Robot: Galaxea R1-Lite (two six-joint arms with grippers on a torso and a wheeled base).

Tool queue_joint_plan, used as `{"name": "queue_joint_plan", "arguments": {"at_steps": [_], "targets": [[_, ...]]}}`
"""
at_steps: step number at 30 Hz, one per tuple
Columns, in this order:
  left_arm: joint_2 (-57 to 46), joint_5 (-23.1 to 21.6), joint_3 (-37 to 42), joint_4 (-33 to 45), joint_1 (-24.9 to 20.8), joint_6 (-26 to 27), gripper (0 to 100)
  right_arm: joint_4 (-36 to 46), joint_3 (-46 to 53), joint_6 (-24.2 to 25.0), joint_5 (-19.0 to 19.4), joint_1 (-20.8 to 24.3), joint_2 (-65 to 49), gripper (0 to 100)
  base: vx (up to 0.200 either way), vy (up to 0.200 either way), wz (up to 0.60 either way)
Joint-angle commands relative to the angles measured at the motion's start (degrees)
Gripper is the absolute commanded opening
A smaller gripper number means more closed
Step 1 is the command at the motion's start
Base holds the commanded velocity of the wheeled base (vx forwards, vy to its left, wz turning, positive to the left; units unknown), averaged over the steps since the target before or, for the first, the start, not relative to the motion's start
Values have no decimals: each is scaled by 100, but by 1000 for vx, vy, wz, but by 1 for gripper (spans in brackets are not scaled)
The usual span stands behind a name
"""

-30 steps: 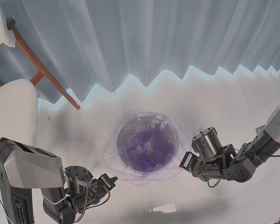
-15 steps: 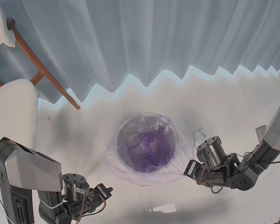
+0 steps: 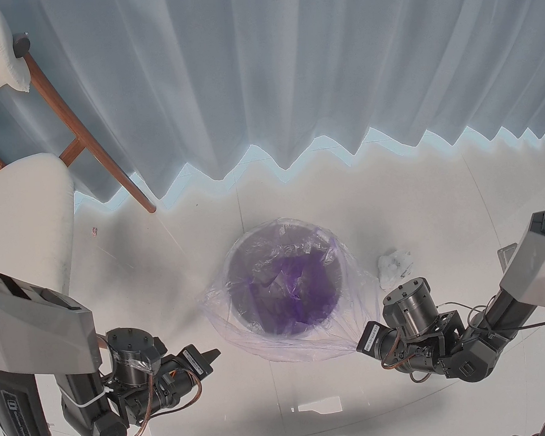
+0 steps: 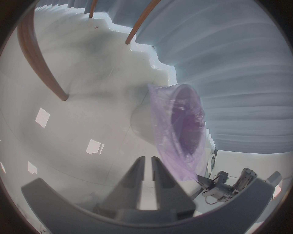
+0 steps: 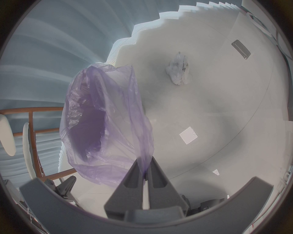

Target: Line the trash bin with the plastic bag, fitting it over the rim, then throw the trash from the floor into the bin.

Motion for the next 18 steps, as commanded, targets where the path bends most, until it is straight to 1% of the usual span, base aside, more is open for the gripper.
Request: {"name": "queue_joint_plan", "arguments": {"at_steps": [1,2,6,10,18], "targets": [[-424,-44,-2,19,-6,5,100,-5,9,13,-8,42,3,0,0,0,0],[-398,-140,-134,19,-33,13,100,-14,9,4,-8,59,3,0,0,0,0],[-310,-158,-432,36,-24,13,100,-14,-17,4,-8,59,-5,0,0,0,0],[103,-158,-766,27,-33,13,100,-23,-17,4,-25,121,-23,0,0,0,0],[428,-167,-1092,36,11,13,100,-14,-8,13,-25,121,-41,0,0,0,0]]}}
